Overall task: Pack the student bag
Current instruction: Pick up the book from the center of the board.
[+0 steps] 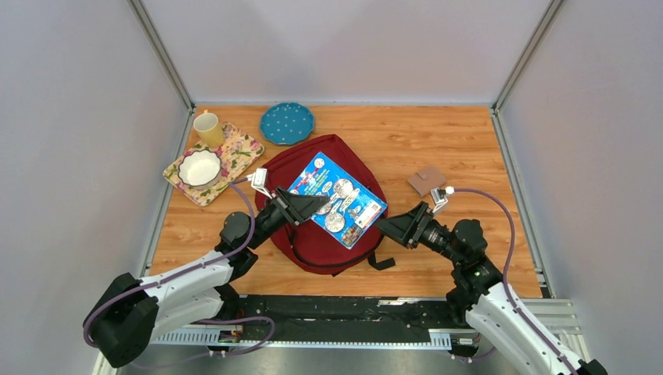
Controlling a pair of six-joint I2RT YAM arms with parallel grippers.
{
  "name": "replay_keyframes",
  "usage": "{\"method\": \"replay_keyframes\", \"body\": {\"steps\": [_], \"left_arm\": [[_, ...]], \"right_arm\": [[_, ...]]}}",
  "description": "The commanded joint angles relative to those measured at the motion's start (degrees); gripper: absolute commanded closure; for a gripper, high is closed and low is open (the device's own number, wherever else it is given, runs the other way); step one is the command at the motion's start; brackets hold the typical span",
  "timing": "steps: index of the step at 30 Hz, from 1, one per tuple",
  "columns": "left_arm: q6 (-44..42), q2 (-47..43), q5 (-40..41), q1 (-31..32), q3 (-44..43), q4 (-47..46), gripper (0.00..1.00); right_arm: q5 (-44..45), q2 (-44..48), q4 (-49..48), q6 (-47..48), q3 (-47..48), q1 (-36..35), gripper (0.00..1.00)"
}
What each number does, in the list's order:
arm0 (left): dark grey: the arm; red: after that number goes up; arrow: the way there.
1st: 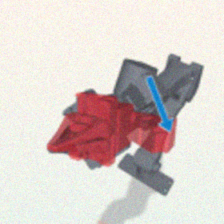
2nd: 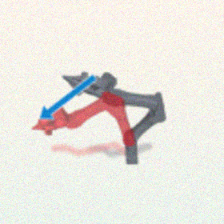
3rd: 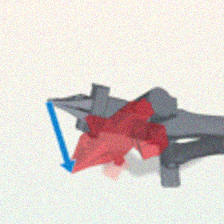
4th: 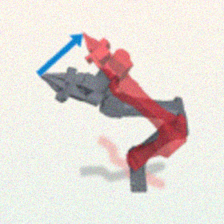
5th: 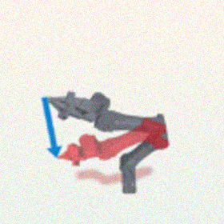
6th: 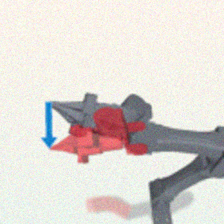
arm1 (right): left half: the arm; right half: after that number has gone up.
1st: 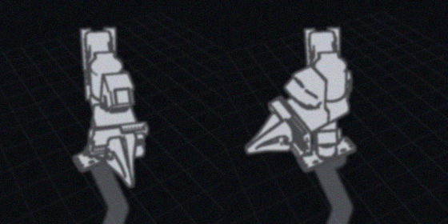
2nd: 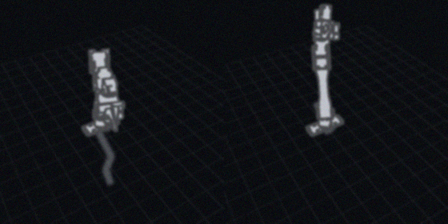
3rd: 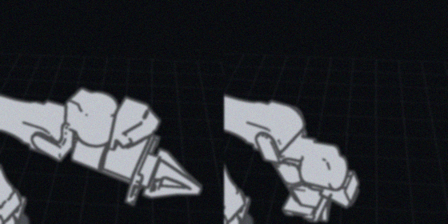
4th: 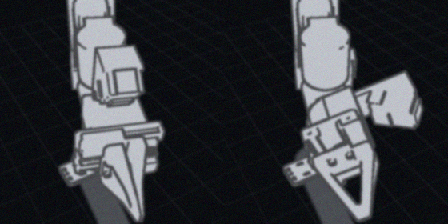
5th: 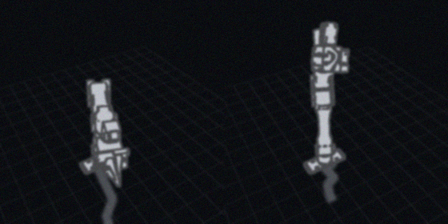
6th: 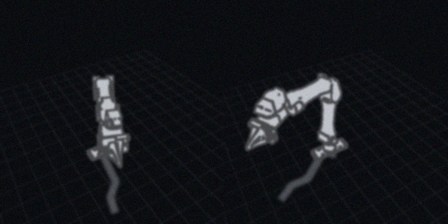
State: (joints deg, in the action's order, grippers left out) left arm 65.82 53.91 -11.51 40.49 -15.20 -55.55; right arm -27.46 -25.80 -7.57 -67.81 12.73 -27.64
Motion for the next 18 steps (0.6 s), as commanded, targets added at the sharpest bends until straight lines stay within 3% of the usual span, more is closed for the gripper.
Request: {"method": "replay_keyframes", "body": {"steps": [1,7,13,16,18], "left_arm": [[4.9,2.6,-0.1,0.3,-0.4,-13.7,1.0],[6.3,3.8,1.6,0.3,0.3,-14.5,1.0],[6.8,2.2,4.2,0.3,0.9,-9.3,1.0],[6.9,-0.3,8.3,0.3,3.2,-8.3,1.0],[5.7,-3.1,10.2,0.2,4.3,-6.2,1.0]], "right_arm": [[0.3,-3.5,-9.6,-1.1,2.2,-1.3,0.24],[1.0,-9.0,-13.4,1.5,4.4,-4.1,0.24],[0.8,-12.3,-15.2,3.3,6.5,-5.3,0.25],[2.8,-10.2,-9.8,5.7,7.4,-5.3,0.25],[5.4,-7.4,-1.4,7.9,8.1,-5.2,0.25]]}}
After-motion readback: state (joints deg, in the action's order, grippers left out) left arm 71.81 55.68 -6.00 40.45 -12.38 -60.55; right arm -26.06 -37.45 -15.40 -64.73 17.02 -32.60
